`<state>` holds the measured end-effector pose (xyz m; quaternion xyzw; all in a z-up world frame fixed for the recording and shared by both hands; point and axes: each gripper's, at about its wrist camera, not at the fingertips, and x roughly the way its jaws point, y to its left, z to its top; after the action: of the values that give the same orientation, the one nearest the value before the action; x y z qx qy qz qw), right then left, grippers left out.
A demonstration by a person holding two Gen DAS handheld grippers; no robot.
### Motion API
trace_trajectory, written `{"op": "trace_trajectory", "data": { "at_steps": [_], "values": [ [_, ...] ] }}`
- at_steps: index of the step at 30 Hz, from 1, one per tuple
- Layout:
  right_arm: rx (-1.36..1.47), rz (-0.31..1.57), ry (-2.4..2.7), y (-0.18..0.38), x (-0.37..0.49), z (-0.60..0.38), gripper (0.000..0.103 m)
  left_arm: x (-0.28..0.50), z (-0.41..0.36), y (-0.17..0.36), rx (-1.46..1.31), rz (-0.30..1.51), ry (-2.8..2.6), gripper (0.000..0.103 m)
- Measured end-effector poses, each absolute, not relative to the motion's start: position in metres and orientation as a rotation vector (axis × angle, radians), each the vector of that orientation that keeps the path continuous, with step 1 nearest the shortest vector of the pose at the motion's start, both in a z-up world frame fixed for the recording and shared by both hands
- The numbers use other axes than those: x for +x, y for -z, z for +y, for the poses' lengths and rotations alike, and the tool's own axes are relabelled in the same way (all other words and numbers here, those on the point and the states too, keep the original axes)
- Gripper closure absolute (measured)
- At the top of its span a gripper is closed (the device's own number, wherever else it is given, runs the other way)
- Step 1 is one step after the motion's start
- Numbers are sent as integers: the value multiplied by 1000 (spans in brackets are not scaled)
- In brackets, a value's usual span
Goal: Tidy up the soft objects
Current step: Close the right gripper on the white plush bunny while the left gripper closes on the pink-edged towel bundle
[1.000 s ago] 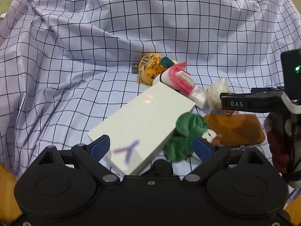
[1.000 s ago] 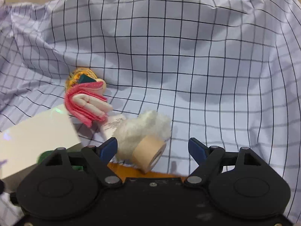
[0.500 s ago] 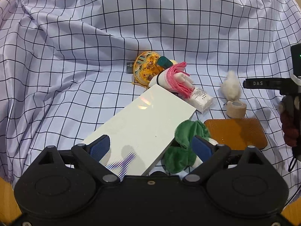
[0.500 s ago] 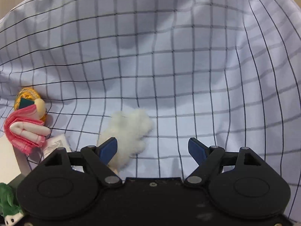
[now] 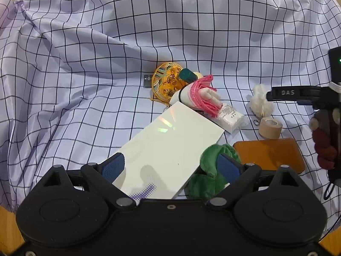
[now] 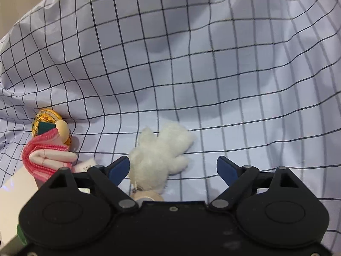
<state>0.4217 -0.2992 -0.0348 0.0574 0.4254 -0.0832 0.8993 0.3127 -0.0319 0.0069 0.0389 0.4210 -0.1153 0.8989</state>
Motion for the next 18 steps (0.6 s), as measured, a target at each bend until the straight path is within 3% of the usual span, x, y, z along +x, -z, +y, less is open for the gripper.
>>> {"op": "trace_trajectory", "data": {
  "at_steps": [13, 16, 18],
  "values": [
    [151, 983, 181, 68, 467, -295, 13, 364, -40, -13, 66, 857, 270, 11],
    [135, 993, 185, 72, 470, -293, 16, 375, -43, -13, 63, 851, 283, 11],
    [129, 1002, 182, 76, 472, -293, 23, 383, -45, -13, 50, 850, 300, 9]
  ]
}}
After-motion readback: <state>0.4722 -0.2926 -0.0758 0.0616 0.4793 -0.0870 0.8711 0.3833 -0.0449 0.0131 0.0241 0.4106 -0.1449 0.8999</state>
